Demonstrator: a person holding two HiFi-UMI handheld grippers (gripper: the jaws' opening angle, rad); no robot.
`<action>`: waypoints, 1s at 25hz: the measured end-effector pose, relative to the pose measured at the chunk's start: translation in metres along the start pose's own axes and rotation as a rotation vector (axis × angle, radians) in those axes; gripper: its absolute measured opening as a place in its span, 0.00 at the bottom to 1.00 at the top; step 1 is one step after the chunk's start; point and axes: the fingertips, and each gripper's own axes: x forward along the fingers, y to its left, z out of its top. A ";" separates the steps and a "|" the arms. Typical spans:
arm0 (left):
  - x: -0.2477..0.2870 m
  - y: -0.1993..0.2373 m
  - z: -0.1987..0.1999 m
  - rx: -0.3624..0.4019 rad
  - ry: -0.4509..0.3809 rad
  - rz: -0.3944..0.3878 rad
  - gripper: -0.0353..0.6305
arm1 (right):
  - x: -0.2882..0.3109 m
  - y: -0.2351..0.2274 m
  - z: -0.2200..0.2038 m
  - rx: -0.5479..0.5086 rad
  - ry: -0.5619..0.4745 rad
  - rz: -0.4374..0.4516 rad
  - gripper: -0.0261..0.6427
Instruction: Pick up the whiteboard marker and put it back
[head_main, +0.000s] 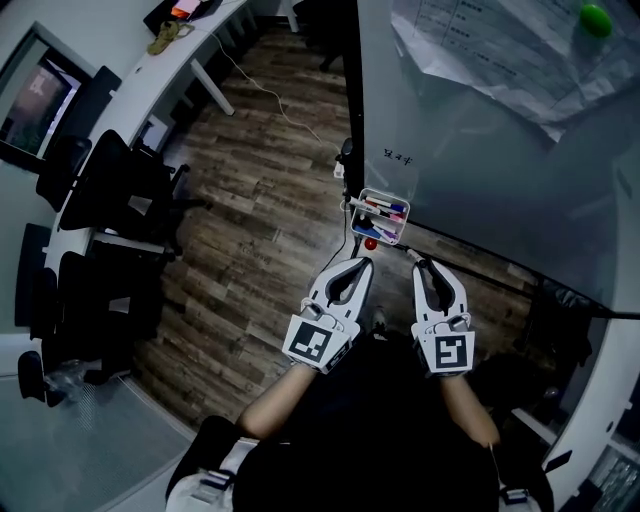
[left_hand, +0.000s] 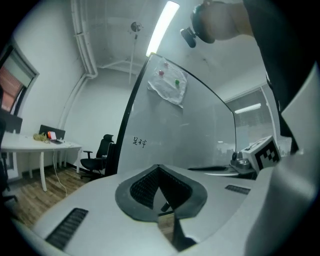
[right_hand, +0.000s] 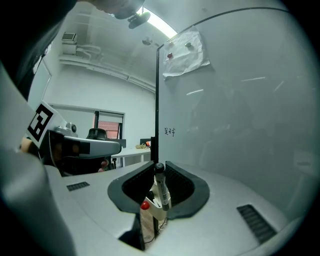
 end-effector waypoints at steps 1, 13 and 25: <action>0.001 -0.001 0.000 0.018 0.004 -0.003 0.06 | 0.001 -0.001 0.000 -0.001 0.000 -0.005 0.16; 0.001 0.009 0.004 -0.017 -0.034 -0.047 0.06 | 0.006 0.003 0.001 -0.003 0.002 -0.033 0.16; 0.008 0.017 0.005 -0.028 -0.041 -0.033 0.06 | 0.005 -0.001 0.004 -0.023 0.012 -0.046 0.16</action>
